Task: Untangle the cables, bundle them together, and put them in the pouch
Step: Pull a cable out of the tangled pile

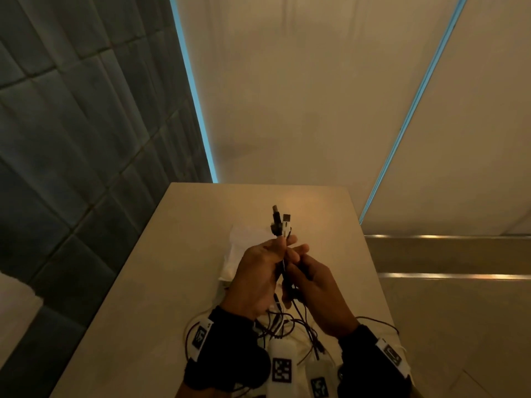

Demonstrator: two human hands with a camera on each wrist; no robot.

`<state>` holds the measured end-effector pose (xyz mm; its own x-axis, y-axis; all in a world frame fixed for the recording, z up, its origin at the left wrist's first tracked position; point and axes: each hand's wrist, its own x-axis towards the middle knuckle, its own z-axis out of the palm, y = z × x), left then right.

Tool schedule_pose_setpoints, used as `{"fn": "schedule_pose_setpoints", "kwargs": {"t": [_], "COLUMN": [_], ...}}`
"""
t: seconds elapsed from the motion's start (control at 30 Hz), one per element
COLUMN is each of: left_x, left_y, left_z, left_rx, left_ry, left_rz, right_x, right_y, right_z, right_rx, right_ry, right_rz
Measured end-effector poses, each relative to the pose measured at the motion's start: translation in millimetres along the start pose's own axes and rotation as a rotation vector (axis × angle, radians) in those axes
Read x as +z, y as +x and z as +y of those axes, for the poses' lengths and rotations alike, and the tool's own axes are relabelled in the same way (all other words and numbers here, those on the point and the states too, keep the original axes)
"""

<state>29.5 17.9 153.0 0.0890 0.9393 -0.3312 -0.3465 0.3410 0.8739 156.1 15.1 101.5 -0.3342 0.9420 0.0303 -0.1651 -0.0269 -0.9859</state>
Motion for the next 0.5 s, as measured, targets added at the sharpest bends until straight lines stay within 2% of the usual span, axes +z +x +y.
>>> {"fn": "schedule_pose_setpoints", "kwargs": {"t": [0.1,0.23,0.5], "left_x": [0,1,-14], "left_y": [-1,-6,-14], "left_z": [3,6,21], "left_rx": [0.056,0.268,0.556], "left_ry": [-0.002,0.224,0.109], "left_rz": [0.079,0.177,0.208], "right_x": [-5,-14,-18], "right_y": [-2,0,6], "right_z": [-1,2,38], "right_rx": [-0.004,0.033,0.283], "right_ry": [-0.001,0.006,0.032], "right_rz": [-0.057,-0.15,-0.31]}}
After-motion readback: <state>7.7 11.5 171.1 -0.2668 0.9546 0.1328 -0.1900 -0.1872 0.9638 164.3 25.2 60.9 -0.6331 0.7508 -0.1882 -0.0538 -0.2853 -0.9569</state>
